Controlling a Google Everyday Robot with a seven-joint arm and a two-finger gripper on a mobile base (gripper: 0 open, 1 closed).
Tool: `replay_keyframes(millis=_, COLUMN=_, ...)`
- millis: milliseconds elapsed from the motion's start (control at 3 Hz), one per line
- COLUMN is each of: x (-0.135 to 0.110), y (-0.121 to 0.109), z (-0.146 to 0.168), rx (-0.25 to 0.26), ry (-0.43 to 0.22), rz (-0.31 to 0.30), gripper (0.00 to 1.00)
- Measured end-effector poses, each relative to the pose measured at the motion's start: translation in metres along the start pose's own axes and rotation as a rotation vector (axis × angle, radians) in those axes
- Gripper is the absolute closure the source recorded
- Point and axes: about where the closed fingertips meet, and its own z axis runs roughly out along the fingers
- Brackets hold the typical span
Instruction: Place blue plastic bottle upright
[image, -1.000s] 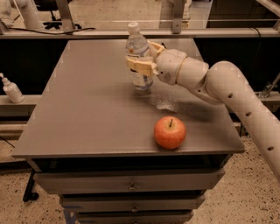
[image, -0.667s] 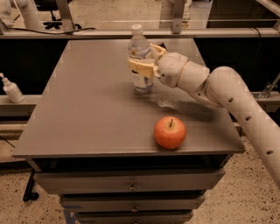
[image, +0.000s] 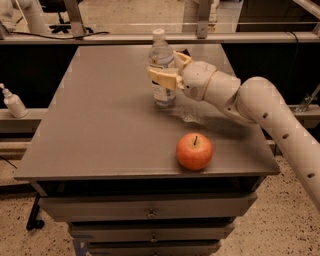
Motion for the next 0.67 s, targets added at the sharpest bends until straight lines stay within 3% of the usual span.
replay_keyframes(millis=667, x=0.0074, y=-0.0032, z=-0.0084, rx=0.025, ry=0.03, rz=0.007, gripper=0.36)
